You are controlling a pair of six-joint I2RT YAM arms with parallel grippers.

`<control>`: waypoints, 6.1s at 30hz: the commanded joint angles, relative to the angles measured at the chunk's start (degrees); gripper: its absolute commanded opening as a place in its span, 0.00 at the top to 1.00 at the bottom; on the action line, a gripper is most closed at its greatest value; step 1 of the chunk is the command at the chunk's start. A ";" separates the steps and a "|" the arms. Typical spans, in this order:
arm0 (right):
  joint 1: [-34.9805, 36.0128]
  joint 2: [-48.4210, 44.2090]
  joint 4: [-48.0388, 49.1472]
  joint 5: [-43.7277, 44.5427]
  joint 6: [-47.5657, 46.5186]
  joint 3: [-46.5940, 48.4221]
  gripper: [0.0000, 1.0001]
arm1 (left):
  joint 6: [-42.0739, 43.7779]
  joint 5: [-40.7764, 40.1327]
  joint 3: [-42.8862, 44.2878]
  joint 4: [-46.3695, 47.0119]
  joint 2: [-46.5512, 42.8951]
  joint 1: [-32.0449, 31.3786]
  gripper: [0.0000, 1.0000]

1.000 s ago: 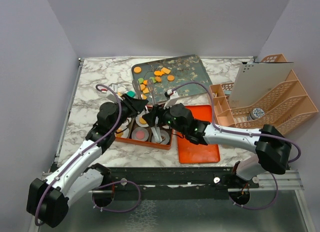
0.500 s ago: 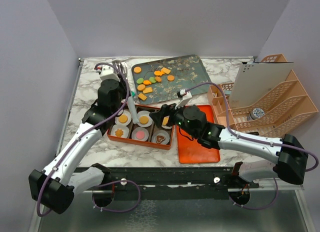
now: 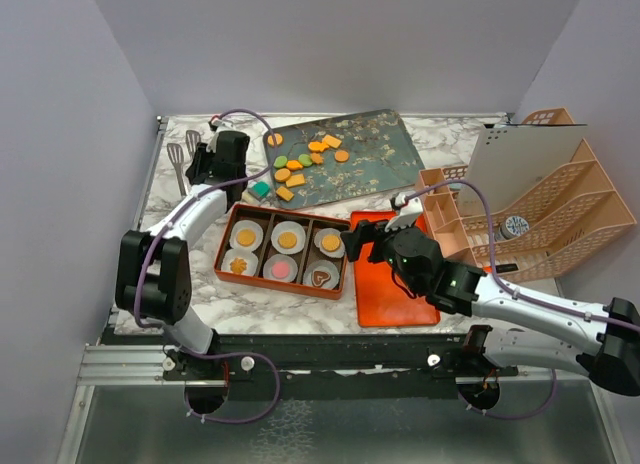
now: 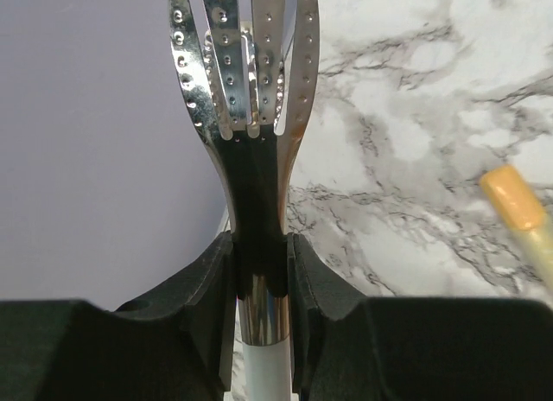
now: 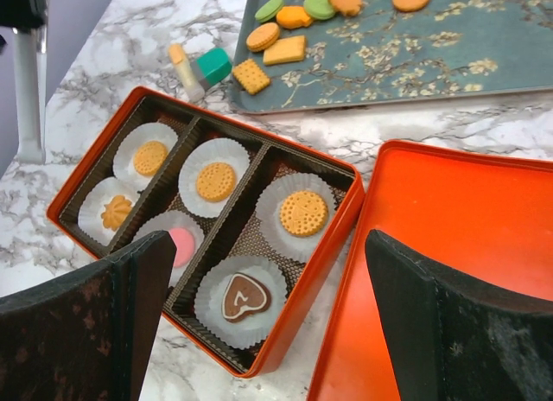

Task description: Pack the cookies

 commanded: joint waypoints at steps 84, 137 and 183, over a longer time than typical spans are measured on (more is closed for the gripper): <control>0.22 30.44 -27.49 -9.29 19.95 11.53 0.58 | -21.63 33.23 -14.08 -8.12 -33.57 -0.93 0.04; -0.67 5.76 -3.83 -6.64 8.68 -1.94 1.00 | -60.70 59.43 -22.35 26.96 -10.22 -24.01 0.10; -0.59 -11.95 2.05 -29.66 -47.16 -4.91 0.07 | -73.82 41.79 -17.19 0.63 -30.30 -12.80 1.00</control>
